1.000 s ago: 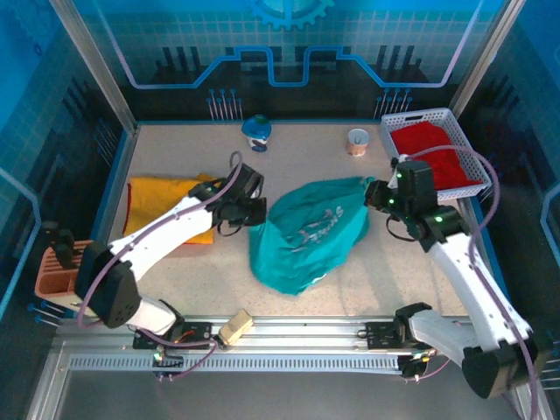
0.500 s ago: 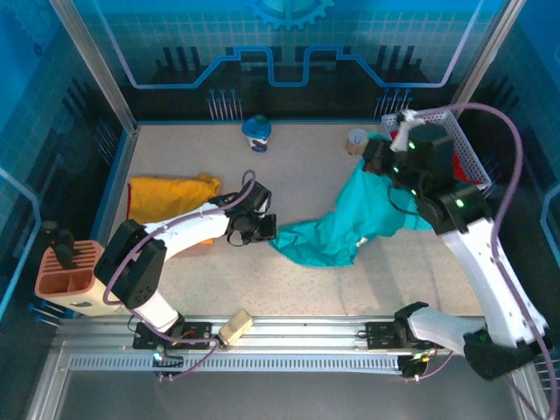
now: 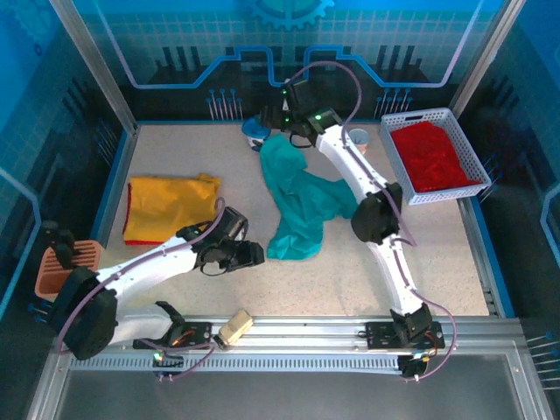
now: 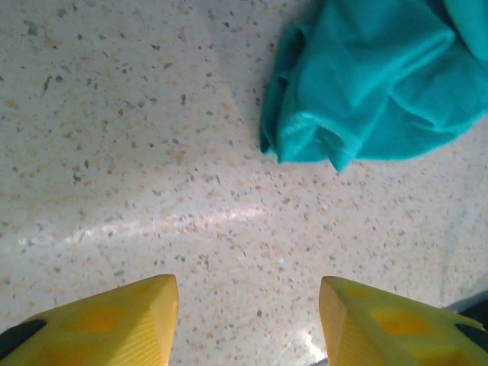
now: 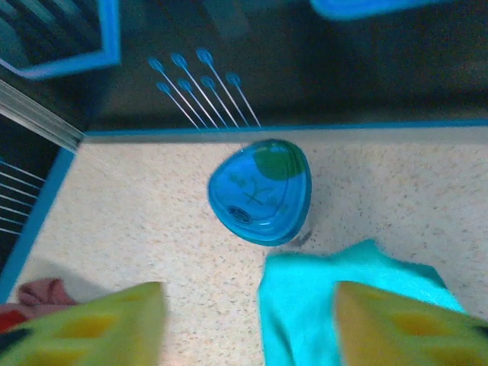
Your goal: Fold and stack the t-shirts
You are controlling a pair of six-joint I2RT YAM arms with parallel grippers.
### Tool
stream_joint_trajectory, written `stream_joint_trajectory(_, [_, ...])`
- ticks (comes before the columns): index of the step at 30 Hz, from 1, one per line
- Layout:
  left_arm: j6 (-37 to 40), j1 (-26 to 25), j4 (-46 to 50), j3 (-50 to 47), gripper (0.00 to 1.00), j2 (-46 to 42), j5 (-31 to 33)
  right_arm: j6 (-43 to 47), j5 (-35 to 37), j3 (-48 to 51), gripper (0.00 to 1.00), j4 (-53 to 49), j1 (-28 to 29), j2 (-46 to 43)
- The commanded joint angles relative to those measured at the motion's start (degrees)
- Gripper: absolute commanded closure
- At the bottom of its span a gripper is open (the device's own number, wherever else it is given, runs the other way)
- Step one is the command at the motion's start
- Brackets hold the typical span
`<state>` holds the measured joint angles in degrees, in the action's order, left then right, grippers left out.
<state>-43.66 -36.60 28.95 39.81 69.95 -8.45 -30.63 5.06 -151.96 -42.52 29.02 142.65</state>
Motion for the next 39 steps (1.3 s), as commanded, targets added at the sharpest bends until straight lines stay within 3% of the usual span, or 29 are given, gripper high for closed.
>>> stream_joint_trajectory(1, [-0.99,-2.45,4.78,0.89,0.47,-0.5,2.5,2.66,-3.21,-3.74,0.03,-14.4,-1.49,0.24])
stream_joint_trajectory(7, [-1.16,-5.37,1.58,2.45,0.48,3.43,2.98,8.06,-0.11,40.73,0.01,5.56,-0.78,-25.49])
stream_joint_trajectory(12, [-0.63,-9.41,-1.69,6.89,0.48,9.6,4.35,10.32,0.42,62.26,0.06,9.81,-1.01,-38.2])
stream_joint_trajectory(16, [1.35,-13.91,0.9,15.12,0.47,17.43,8.81,11.03,-1.14,76.17,0.16,15.93,-1.34,-43.24])
stream_joint_trajectory(21, [0.71,-15.37,1.2,18.66,0.47,21.63,10.76,11.07,-6.93,81.99,0.31,21.0,-1.2,-42.39])
stream_joint_trajectory(31, [-0.79,-15.26,1.95,13.8,0.47,17.38,12.16,9.54,-8.22,83.67,0.6,21.55,-0.62,-39.34])
stream_joint_trajectory(33, [-0.93,-15.26,1.9,13.04,0.47,16.87,12.2,9.79,-8.48,83.43,0.61,20.92,-0.56,-39.57])
stream_joint_trajectory(37, [-1.25,-15.28,2.1,12.18,0.48,16.34,12.18,9.85,-8.85,83.35,0.49,19.32,-0.54,-38.63])
stream_joint_trajectory(39, [-1.51,-15.33,2.3,11.75,0.47,15.85,12.26,9.42,-9.59,84.32,0.5,19.95,-0.43,-38.12])
